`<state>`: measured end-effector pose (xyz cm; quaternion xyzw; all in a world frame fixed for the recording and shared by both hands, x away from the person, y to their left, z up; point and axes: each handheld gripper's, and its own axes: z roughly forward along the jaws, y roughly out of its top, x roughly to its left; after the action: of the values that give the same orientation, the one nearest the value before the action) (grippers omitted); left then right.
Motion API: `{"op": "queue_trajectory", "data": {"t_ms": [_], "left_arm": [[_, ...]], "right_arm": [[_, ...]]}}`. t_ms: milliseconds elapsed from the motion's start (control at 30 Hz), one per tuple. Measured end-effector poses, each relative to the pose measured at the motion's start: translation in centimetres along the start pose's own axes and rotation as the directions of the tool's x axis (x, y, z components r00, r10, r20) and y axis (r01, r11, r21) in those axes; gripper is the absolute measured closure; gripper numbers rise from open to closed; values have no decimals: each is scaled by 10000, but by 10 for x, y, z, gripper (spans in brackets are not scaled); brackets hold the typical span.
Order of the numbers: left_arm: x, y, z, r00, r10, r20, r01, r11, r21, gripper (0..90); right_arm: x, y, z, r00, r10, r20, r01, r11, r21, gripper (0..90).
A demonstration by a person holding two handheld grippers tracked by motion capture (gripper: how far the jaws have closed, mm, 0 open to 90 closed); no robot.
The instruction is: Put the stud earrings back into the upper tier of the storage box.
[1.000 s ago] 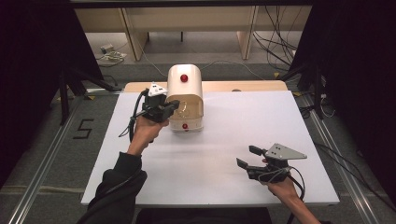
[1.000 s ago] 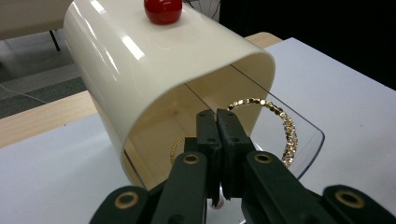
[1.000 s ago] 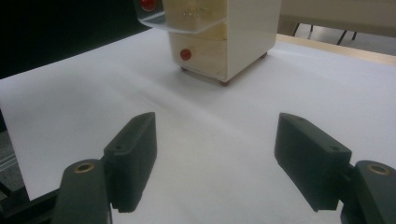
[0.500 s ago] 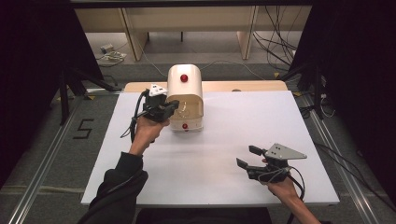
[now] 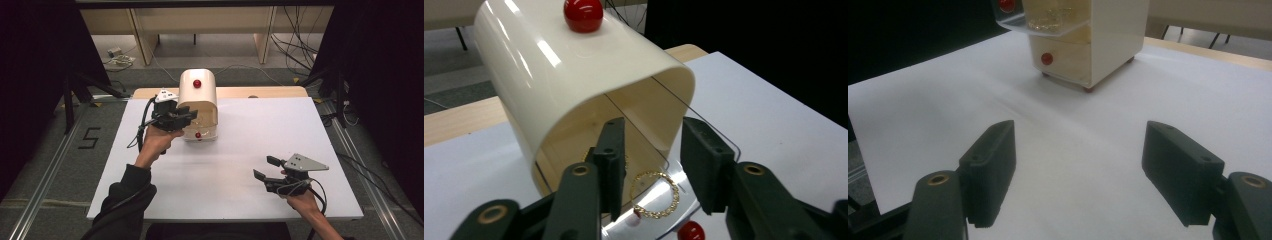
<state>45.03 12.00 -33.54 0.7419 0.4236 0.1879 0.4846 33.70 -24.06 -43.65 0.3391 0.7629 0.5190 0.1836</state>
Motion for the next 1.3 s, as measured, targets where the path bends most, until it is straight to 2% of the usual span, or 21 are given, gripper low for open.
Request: {"op": "queue_trajectory", "data": {"t_ms": [267,467,633,867,1300], "left_arm": [[-6,-3,-3,9994,-182,306,185,9998,-80,416],[-8,-7,-2,9993,-179,324,179,9998,-8,352],[-9,-9,-4,9991,36,411,-39,10000,76,316],[-12,-11,-5,9984,57,563,-51,9999,-110,291],[-16,-14,-7,9966,112,820,-100,9998,-152,237]], "right_arm": [[0,0,0,10000,10,15,-10,10000,-2,304],[0,0,0,10000,6,22,-6,10000,-25,305],[0,0,0,10000,8,24,-8,10000,-21,304],[0,0,-1,10000,14,7,-14,10000,-31,304],[0,0,-1,10000,9,3,-9,10000,-53,304]]}}
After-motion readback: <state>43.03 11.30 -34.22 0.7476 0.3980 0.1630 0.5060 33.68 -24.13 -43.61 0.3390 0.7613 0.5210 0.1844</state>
